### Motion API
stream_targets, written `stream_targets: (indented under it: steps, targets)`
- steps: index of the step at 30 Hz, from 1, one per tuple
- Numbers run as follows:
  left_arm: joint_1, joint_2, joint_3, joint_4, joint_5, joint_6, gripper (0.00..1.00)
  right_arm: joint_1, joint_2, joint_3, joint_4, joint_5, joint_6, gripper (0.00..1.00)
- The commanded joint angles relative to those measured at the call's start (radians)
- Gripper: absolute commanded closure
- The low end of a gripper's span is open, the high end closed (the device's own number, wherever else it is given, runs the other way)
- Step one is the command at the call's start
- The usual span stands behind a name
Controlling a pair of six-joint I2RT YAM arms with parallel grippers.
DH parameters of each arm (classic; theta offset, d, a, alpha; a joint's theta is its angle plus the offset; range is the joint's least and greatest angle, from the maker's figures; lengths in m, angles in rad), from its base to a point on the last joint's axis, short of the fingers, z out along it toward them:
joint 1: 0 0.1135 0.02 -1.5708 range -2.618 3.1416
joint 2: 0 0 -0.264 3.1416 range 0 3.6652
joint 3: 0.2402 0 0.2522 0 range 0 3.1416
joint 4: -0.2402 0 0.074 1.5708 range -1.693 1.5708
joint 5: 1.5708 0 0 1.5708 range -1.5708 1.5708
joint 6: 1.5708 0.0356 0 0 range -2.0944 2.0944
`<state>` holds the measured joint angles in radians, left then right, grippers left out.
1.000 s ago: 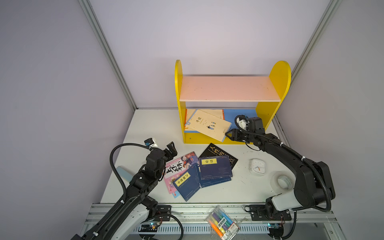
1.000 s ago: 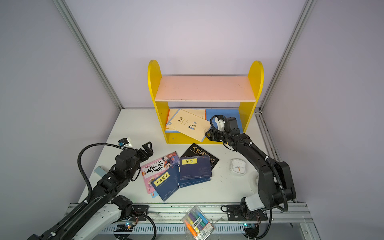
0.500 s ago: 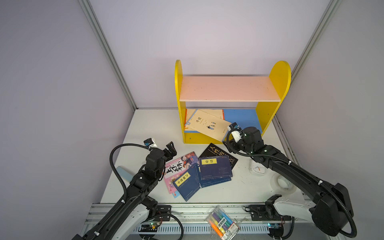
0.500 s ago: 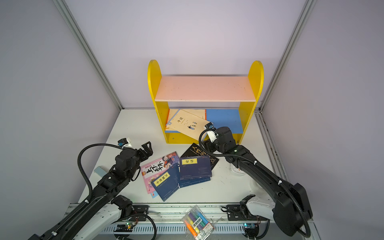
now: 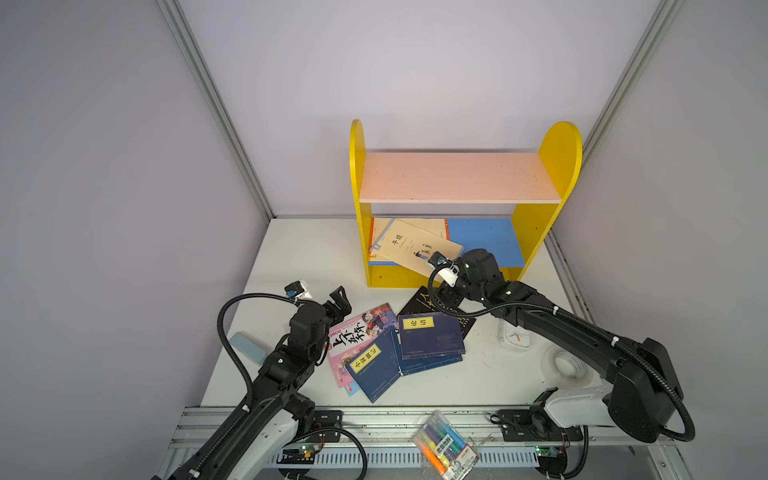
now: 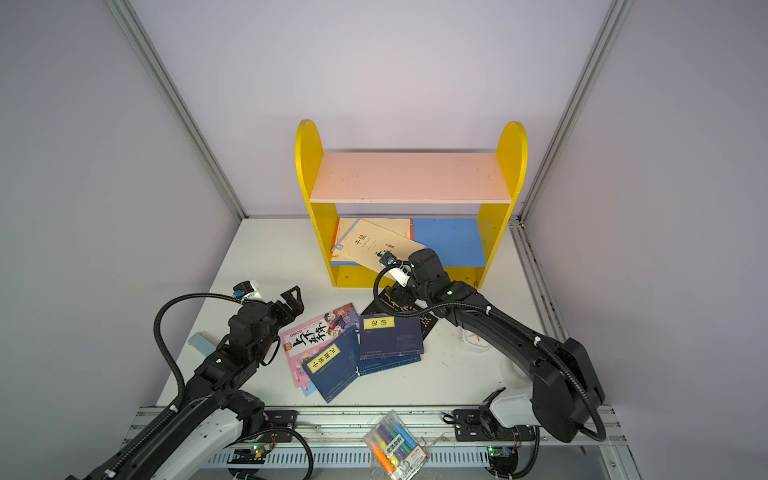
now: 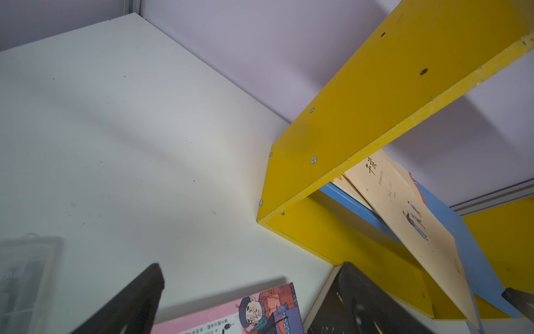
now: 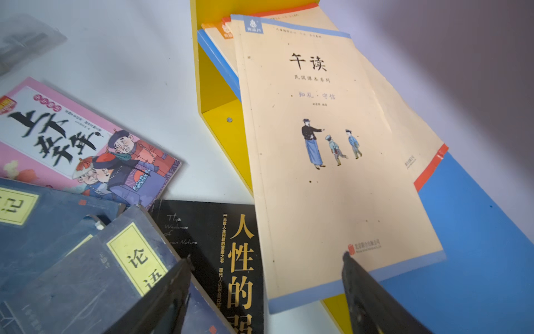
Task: Stacking books/files
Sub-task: Rotate the book on the bookshelf.
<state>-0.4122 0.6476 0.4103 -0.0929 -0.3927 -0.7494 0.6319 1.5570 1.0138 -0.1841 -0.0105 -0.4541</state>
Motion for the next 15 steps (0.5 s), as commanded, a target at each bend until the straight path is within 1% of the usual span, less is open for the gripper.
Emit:
stream_targets:
  steps: [1,10,15]
  targets:
    - [0.004,0.000,-0.008,0.026,0.010,-0.012,0.02,0.000,0.053,0.056,-0.085,0.029,-0.105,0.15]
    - [0.005,0.004,-0.016,0.030,0.015,-0.023,0.02,-0.022,0.201,0.201,-0.186,0.098,-0.157,0.14]
    - [0.007,0.001,-0.016,0.024,0.014,-0.027,0.02,-0.069,0.206,0.229,-0.206,0.037,-0.185,0.14]
